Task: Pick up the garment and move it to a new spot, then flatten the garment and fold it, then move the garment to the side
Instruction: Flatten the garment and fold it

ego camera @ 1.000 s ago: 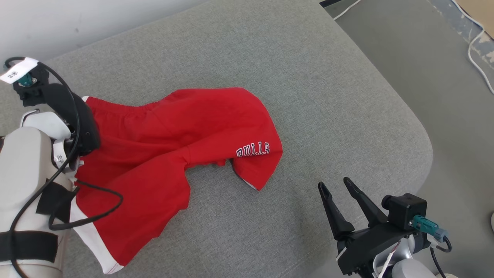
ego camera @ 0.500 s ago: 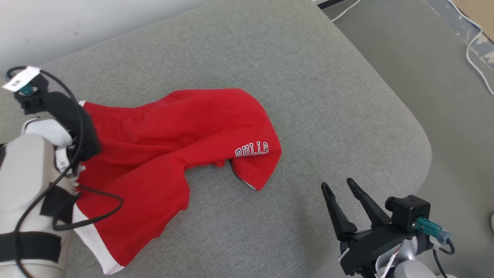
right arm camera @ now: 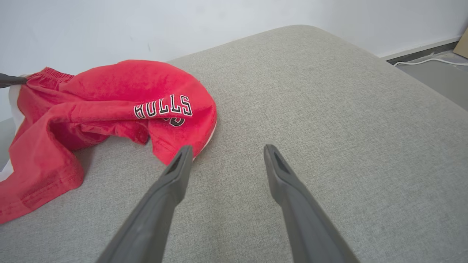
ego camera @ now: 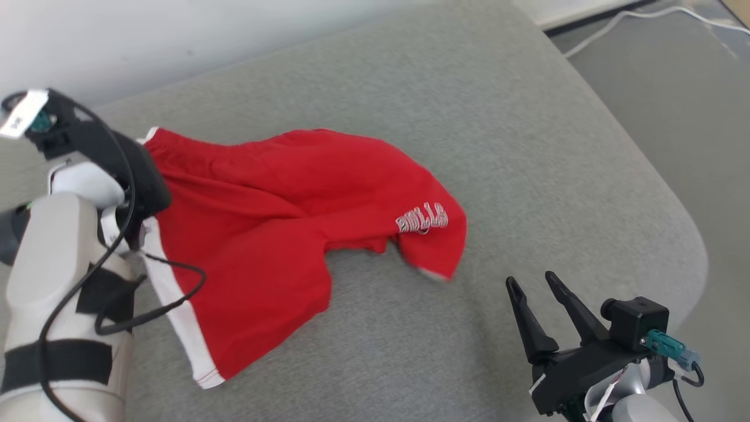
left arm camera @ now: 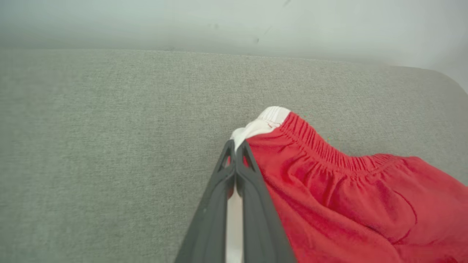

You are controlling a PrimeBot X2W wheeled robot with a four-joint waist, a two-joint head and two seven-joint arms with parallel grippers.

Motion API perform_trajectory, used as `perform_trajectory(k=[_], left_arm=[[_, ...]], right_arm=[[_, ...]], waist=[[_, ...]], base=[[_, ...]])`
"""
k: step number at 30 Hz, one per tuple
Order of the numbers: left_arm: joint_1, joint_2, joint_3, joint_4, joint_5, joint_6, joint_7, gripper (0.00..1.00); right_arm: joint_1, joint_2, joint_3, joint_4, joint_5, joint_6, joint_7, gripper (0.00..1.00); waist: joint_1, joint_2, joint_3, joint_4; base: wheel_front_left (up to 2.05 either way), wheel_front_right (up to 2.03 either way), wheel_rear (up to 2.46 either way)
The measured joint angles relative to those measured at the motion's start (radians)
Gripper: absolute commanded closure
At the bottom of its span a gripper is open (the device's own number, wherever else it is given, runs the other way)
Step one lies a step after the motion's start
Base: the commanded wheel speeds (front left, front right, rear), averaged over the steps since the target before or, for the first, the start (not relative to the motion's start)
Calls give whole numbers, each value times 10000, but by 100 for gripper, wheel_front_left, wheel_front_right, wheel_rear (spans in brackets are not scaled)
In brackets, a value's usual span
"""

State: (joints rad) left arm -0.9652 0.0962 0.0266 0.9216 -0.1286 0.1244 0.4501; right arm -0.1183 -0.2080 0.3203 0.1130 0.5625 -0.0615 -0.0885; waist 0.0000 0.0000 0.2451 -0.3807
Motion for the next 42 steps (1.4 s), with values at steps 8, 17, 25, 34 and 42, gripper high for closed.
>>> perform_trajectory(k=[8, 17, 25, 34, 42], left_arm=[[1479, -40, 550, 351, -90, 0, -984, 100], [3130, -184, 884, 341, -217, 0, -1889, 100], [4512, -316, 966, -90, -364, -2, -2401, 67], [5298, -403, 880, -654, -658, -359, -2763, 0], [6267, -560, 577, -1323, -671, -631, -3014, 0]], right_arm=[[128, -182, -132, 201, 2, 0, -13, 0], [953, -376, -322, 182, 94, -94, -82, 0], [1339, -422, -332, -146, 94, -182, -69, 0], [1343, -416, -305, -309, 94, -257, 54, 0], [1537, -431, -378, -497, 94, -282, 115, 0]], waist=[[-1, 0, -712, 1072], [-2, -1, -1650, 2169], [-2, -2, -2387, 2951], [-2, -1, -2776, 3241], [-1, -1, -2829, 3224]], base=[[0, 0, 0], [0, 0, 0], [0, 0, 0], [0, 0, 0], [0, 0, 0]])
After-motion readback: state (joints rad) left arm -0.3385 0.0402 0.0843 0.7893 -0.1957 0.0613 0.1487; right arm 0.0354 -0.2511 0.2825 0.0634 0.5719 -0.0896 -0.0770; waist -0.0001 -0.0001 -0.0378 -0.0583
